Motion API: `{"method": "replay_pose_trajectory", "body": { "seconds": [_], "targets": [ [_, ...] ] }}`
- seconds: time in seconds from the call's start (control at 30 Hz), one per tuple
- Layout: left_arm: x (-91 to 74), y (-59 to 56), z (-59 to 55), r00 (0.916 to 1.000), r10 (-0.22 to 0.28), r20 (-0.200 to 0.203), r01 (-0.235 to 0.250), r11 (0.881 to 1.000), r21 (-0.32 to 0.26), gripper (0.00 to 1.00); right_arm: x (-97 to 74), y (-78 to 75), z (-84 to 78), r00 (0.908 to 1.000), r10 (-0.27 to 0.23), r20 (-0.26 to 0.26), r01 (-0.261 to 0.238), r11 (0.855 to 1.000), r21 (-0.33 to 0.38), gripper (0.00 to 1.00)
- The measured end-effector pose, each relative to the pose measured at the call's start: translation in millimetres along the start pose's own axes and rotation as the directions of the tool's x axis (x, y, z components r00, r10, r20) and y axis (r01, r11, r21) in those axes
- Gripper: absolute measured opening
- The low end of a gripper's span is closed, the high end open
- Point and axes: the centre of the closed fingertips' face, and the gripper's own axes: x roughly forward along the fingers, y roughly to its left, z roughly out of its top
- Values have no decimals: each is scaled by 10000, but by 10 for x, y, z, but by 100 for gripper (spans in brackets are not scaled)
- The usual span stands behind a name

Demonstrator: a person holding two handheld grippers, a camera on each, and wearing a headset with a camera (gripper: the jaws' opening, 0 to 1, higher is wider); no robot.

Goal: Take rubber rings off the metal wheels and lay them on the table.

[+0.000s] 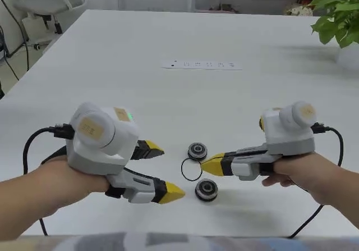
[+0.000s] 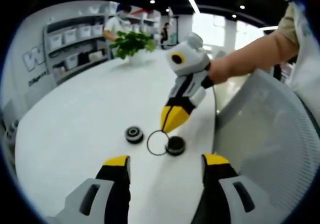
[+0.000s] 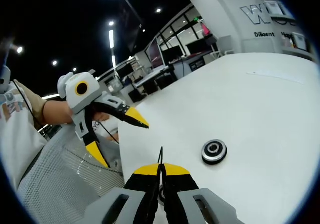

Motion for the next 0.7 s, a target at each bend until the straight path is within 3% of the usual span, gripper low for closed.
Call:
{"method": "replay_pose_trajectory", "body": {
  "seconds": [0.4,0.7],
  "targets": [
    [-77,53,-27,9997,232,43,-231,9996,-138,64,193,-74,-19,9989,-41,-457,42,10000,39,0],
    [-76,58,-57,9997,250,-24,-251,9995,-207,64,283,-168,-100,9952,-394,-899,407,9991,135,0]
  ]
}}
